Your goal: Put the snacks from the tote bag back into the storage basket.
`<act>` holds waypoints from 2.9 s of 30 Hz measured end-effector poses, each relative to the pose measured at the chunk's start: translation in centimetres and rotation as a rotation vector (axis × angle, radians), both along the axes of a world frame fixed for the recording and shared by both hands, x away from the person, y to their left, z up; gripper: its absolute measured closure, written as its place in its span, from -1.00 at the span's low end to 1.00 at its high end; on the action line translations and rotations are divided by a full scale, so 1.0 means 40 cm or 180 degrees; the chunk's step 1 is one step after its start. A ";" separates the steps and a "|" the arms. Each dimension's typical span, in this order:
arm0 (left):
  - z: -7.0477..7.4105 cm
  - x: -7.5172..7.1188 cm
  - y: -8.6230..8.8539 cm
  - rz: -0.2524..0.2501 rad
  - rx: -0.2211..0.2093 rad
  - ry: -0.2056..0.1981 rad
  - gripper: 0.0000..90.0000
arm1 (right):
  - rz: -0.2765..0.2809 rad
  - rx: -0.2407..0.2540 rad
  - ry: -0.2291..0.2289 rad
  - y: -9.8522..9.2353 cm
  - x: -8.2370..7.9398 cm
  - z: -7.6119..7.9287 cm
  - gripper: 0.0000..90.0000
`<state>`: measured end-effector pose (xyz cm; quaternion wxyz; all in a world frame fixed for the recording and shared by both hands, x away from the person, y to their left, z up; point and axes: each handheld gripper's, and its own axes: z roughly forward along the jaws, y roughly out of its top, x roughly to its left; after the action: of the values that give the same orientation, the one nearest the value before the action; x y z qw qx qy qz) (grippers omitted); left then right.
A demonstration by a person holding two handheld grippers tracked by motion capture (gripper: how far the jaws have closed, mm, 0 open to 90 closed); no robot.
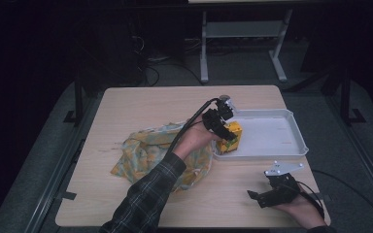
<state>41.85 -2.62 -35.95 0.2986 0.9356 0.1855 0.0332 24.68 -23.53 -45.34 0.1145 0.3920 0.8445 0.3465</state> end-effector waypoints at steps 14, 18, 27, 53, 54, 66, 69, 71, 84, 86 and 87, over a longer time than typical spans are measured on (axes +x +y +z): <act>-0.038 0.004 -0.004 0.0037 0.0025 0.0058 0.12 | 0.0004 0.0001 -0.0003 0.001 0.001 0.000 -0.90; -0.047 0.005 -0.003 0.0034 0.0012 0.0078 0.12 | 0.0011 0.0000 -0.0011 0.001 0.002 -0.001 -0.90; -0.056 0.000 0.003 -0.0016 0.0018 0.0050 0.11 | 0.0016 0.0001 -0.0006 0.002 0.002 -0.001 -0.90; -0.050 -0.024 0.019 -0.0222 0.0019 0.0010 -0.14 | 0.0021 0.0007 0.0016 0.006 0.003 -0.002 -0.90; -0.046 -0.024 0.021 -0.0229 0.0004 0.0014 -0.17 | 0.0031 0.0008 0.0014 0.006 0.003 -0.002 -0.90; 0.002 -0.044 0.097 -0.0263 -0.0144 -0.0027 -0.51 | 0.0012 -0.0012 0.0049 0.010 0.009 0.002 -0.90; 0.014 -0.051 0.128 -0.0257 -0.0183 -0.0046 -0.54 | 0.0004 -0.0038 0.0030 0.009 0.015 0.007 -0.90; 0.020 -0.056 0.149 -0.0245 -0.0194 -0.0040 -0.56 | -0.0006 -0.0050 0.0029 0.009 0.020 0.011 -0.90; 0.022 -0.097 0.287 -0.0071 -0.0218 -0.0064 -0.57 | 0.0002 -0.0107 0.0112 0.016 0.055 0.031 -0.86; 0.019 -0.106 0.310 -0.0030 -0.0244 -0.0076 -0.57 | -0.0017 -0.0073 0.0138 0.015 0.058 0.032 -0.86; 0.017 -0.111 0.320 -0.0002 -0.0255 -0.0088 -0.57 | 0.0002 -0.0076 0.0123 0.014 0.061 0.031 -0.86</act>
<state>37.40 10.20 -35.26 0.3384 0.9224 0.1823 0.0387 27.14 -22.98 -44.08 0.1027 0.3970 0.8507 0.3288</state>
